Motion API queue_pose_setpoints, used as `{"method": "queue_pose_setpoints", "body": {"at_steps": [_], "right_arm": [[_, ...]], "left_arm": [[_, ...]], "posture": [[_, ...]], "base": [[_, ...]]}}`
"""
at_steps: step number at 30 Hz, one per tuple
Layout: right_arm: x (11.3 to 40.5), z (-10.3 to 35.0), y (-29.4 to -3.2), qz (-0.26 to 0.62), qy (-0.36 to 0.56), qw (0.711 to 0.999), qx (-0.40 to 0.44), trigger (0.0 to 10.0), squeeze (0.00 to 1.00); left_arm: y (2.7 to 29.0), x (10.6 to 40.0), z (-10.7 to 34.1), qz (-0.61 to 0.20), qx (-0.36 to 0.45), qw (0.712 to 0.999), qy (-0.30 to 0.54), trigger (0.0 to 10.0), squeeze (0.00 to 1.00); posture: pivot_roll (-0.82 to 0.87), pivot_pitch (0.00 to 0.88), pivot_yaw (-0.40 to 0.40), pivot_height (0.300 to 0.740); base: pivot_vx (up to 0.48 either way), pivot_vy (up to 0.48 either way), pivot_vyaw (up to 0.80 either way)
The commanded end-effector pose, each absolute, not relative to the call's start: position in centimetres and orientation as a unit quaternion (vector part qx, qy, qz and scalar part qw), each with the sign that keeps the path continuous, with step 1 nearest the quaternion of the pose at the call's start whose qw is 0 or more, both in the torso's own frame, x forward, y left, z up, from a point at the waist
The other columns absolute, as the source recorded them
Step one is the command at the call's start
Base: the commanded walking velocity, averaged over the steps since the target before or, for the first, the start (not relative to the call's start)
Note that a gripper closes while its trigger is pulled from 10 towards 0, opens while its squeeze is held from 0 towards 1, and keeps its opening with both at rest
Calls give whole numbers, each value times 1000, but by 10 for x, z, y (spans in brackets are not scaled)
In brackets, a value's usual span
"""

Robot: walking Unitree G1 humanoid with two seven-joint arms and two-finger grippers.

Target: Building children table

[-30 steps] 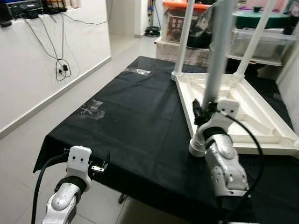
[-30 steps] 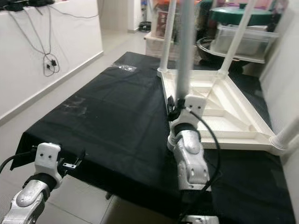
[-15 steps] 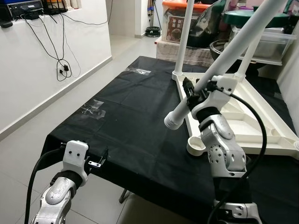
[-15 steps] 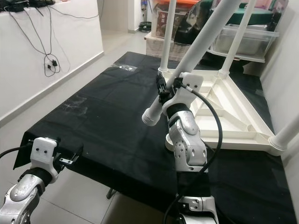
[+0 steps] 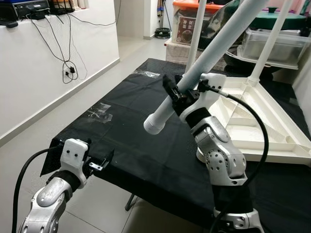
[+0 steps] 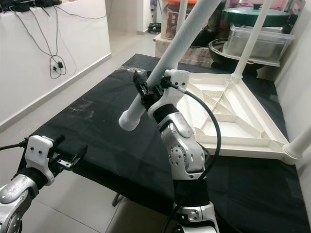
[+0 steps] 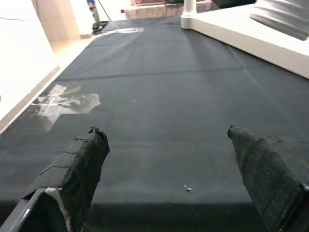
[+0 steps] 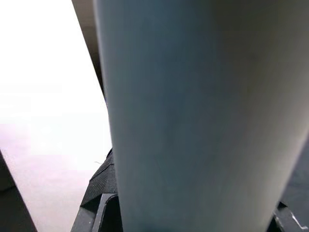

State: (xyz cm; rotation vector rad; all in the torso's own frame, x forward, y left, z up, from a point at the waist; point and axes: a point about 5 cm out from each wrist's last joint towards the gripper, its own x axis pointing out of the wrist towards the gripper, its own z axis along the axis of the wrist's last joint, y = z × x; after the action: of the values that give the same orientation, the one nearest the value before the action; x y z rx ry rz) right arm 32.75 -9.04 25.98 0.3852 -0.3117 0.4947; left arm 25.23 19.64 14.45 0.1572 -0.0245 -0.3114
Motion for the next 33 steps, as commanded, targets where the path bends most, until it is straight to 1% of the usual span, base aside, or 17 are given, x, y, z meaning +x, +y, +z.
{"method": "queue_pose_setpoints", "body": {"at_steps": [1, 10, 15, 16, 17, 18, 19, 21, 22, 24, 25, 26, 29, 32, 33], "right_arm": [[323, 261, -88, 254, -156, 934, 195, 0, 0], [322, 258, -87, 255, -152, 935, 192, 0, 0], [328, 258, -99, 232, -159, 945, 167, 0, 0], [332, 260, -108, 217, -169, 952, 137, 0, 0], [332, 260, -108, 217, -169, 952, 137, 0, 0], [337, 261, -117, 197, -183, 959, 94, 0, 0], [343, 261, -128, 171, -190, 966, 26, 0, 0], [350, 258, -142, 141, -194, 967, -92, 0, 0], [350, 258, -142, 141, -194, 967, -92, 0, 0], [350, 256, -142, 145, -194, 963, -118, 0, 0], [349, 252, -141, 147, -195, 956, -160, 0, 0], [349, 252, -141, 147, -195, 956, -160, 0, 0], [345, 238, -134, 173, -191, 932, -255, 0, 0], [343, 229, -129, 194, -177, 924, -278, 0, 0], [341, 220, -127, 207, -168, 913, -309, 0, 0]], "left_arm": [[194, 251, 144, -166, 79, 983, -8, 10000, 0], [191, 250, 142, -175, 76, 982, -2, 10000, 0], [189, 249, 140, -178, 75, 981, 3, 10000, 0], [188, 249, 138, -176, 76, 982, 4, 10000, 0], [188, 249, 138, -176, 76, 982, 4, 10000, 0], [186, 249, 137, -173, 76, 982, 5, 10000, 0], [184, 249, 135, -171, 75, 982, 6, 10000, 0], [179, 248, 131, -169, 73, 983, 9, 10000, 0], [179, 248, 131, -169, 73, 983, 9, 10000, 0], [179, 247, 130, -168, 73, 983, 10, 10000, 0], [179, 247, 130, -166, 72, 983, 11, 10000, 0], [179, 247, 130, -166, 72, 983, 11, 10000, 0], [180, 246, 130, -161, 74, 984, 12, 10000, 0], [181, 246, 129, -159, 75, 984, 13, 10000, 0], [182, 247, 129, -158, 76, 984, 14, 10000, 0]], "posture": [[67, 0, -57, 740], [65, 0, -56, 740], [63, 0, -58, 740], [63, 0, -59, 740], [63, 0, -59, 740], [62, 0, -60, 740], [62, 0, -60, 740], [60, 0, -61, 740], [60, 0, -61, 740], [63, 0, -63, 740], [62, 0, -63, 740], [62, 0, -63, 740], [64, 0, -63, 740], [64, 0, -62, 740], [63, 0, -60, 740]], "base": [[0, 0, 0], [0, 0, 0], [0, 0, 0], [0, 0, 0], [0, 0, 0], [0, 0, 0], [0, 0, 0], [0, 0, 0], [0, 0, 0], [0, 0, 0], [0, 0, 0], [0, 0, 0], [0, 0, 0], [0, 0, 0], [0, 0, 0]]}}
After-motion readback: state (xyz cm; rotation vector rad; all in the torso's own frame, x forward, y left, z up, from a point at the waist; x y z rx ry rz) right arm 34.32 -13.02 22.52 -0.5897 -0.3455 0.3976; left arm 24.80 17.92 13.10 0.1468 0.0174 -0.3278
